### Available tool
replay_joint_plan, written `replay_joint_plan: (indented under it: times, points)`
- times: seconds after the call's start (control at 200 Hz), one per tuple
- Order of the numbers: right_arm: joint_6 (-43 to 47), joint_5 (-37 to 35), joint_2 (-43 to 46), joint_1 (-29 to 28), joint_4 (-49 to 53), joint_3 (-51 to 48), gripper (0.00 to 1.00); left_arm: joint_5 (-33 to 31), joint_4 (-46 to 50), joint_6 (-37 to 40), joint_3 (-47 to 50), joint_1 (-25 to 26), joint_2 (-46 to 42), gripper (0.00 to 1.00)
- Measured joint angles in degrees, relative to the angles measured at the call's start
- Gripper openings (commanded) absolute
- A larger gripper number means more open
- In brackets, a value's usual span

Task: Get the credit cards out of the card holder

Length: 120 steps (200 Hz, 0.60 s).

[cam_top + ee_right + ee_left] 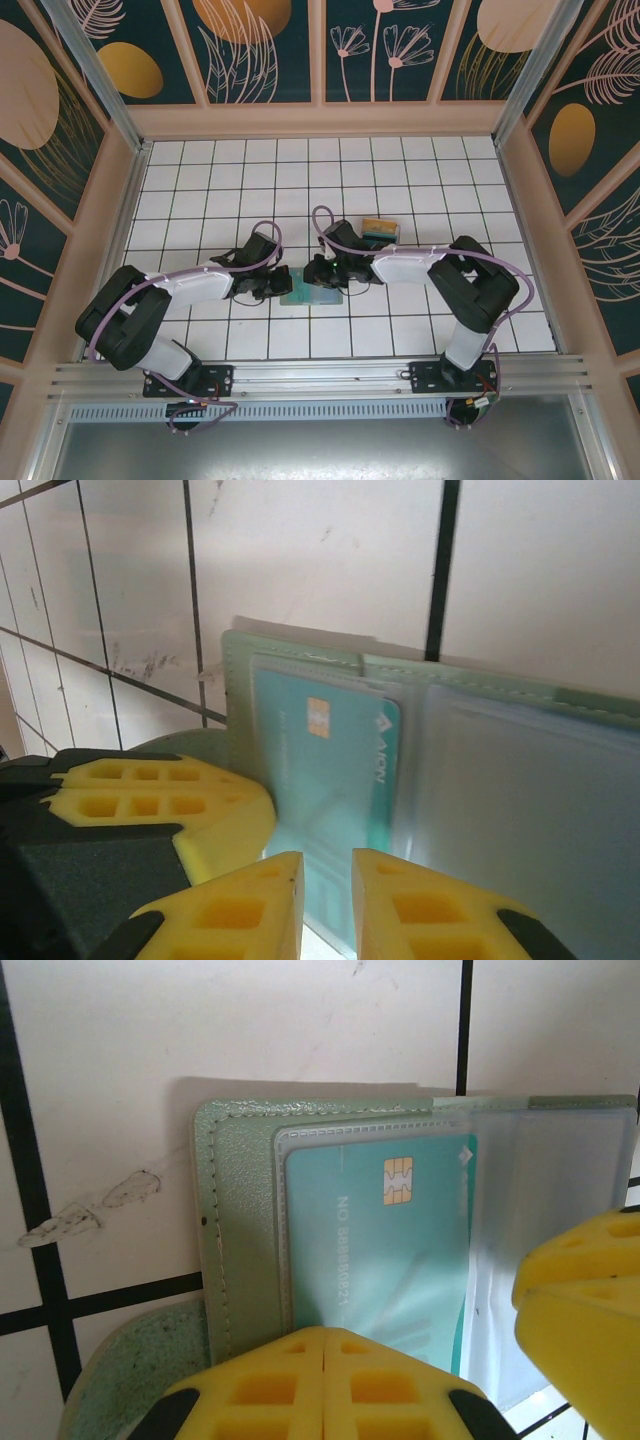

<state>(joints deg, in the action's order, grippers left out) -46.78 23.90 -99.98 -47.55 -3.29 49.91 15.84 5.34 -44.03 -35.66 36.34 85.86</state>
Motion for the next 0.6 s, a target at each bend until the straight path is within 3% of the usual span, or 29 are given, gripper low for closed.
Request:
replay_joint_plan:
  times: [0.601]
  points:
    - [0.00, -0.07, -2.23, -0.17, 1.60, 0.24, 0.21, -0.02, 0.07, 0.00, 0.00, 0.00, -0.11, 0.08]
